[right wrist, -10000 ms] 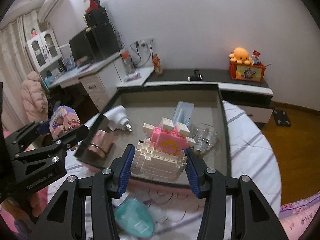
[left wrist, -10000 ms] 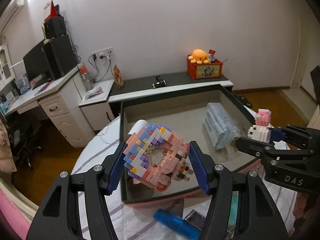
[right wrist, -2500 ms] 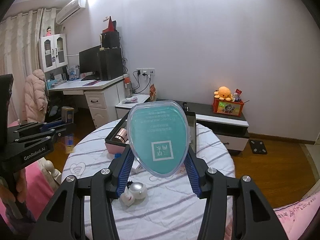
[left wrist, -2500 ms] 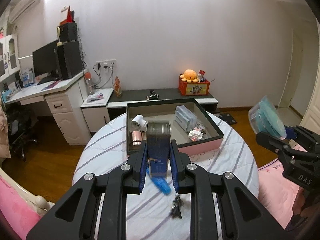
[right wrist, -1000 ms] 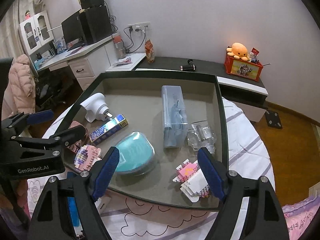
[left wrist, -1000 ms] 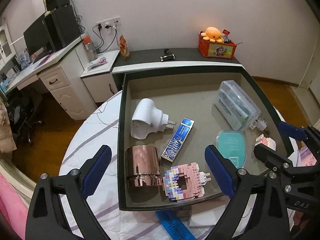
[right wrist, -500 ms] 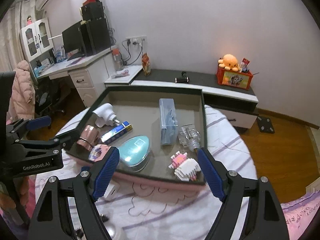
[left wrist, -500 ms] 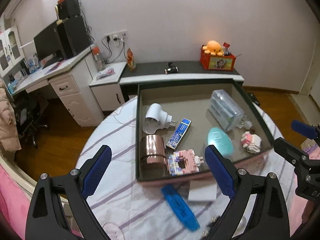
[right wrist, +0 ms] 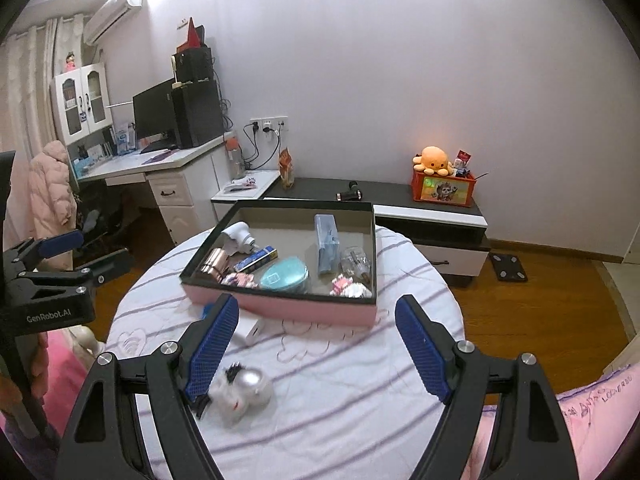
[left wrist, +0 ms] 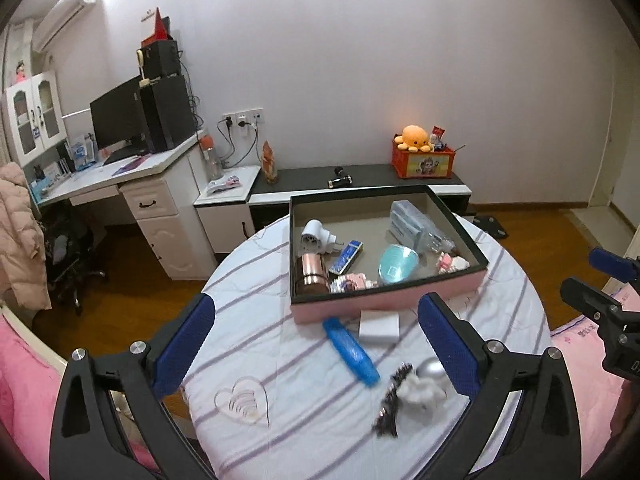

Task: Organize rigid objects
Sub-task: 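Withdraw both tools from the box toward the remaining items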

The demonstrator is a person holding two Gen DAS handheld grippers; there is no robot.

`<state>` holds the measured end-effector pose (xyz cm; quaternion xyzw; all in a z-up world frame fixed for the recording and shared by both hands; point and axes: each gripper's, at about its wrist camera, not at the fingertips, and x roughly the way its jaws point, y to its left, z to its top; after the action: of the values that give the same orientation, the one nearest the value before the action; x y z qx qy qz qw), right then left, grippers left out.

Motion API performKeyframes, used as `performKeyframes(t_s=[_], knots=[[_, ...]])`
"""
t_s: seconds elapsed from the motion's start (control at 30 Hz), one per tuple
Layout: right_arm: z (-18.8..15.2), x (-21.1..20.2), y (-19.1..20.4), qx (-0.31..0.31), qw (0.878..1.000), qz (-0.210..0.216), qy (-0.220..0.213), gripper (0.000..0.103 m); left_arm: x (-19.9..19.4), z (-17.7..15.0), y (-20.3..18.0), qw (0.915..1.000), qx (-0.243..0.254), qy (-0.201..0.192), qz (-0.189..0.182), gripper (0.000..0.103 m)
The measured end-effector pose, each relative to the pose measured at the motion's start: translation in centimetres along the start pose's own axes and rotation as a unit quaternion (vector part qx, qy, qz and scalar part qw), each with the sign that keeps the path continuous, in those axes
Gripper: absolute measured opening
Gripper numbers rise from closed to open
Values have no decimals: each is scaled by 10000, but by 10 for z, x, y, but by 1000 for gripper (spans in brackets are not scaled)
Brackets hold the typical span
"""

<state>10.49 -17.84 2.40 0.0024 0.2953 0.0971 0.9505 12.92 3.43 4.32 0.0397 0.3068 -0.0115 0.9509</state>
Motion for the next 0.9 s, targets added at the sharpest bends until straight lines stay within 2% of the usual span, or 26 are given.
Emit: performKeyframes(t_s=[0.37,0.9], knots=[[-29,-42,13,-139,9998,80,-119,82,-39,-40,2,9999,-82,-100,89,103],[-32,-49,28,-374,9992,123,-93,83,-43,-43,-2,9998,-21,-109,165,103]])
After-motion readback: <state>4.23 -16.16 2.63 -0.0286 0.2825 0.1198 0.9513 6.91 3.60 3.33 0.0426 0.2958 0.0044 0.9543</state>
